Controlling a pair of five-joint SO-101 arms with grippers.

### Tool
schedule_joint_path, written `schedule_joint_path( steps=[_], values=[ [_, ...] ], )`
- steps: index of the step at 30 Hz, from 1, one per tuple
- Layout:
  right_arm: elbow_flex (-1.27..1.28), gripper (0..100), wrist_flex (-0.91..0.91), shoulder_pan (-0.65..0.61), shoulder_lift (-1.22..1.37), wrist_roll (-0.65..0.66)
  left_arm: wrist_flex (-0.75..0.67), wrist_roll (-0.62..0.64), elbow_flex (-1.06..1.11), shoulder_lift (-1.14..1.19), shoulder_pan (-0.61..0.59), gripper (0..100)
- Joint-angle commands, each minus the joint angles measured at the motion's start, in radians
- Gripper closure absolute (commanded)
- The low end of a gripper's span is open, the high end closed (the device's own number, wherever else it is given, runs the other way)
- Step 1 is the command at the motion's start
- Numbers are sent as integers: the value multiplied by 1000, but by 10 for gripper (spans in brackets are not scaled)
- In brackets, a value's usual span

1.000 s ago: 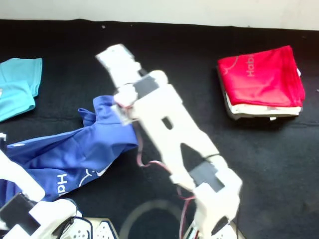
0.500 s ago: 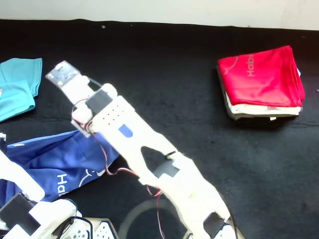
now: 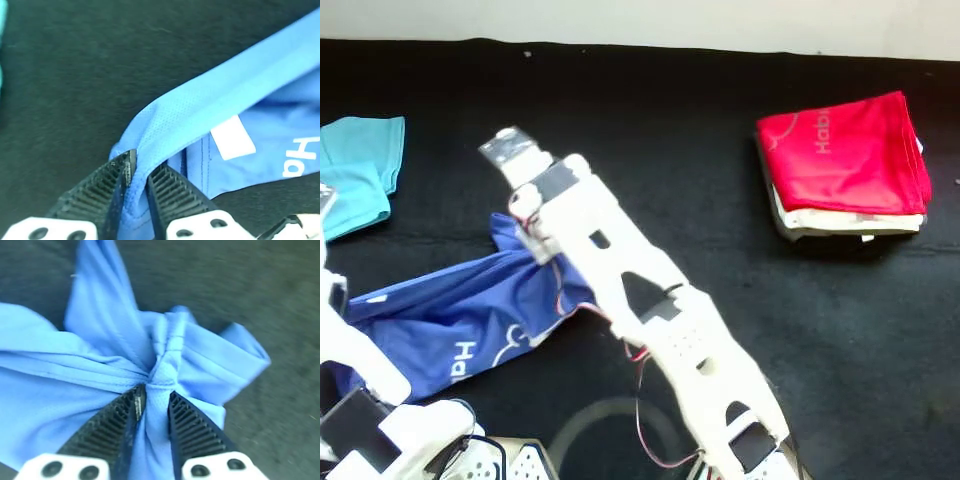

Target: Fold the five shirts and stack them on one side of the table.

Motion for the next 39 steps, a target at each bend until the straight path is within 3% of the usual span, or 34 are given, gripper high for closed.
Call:
schedule_joint_path(
  steps=[1,6,11,15,22,28,34,39],
  values=[
    [-116,991,61,102,-36,-8,-3,-6,13,-4,58,992],
    [-338,991,153,203,-84,0,-25,133,-42,-13,180,992],
    [-550,991,186,341,-116,80,-18,322,-277,-13,289,992],
    [-674,991,196,427,-148,112,104,417,-522,-13,360,992],
    [-693,991,242,441,-232,107,345,430,-823,-5,501,992],
    [-470,991,243,407,-390,107,353,427,-840,-2,526,992],
    [134,991,236,427,-670,61,361,425,-839,-2,521,992],
    [607,991,99,423,-931,21,370,425,-756,-2,524,992]
  ],
)
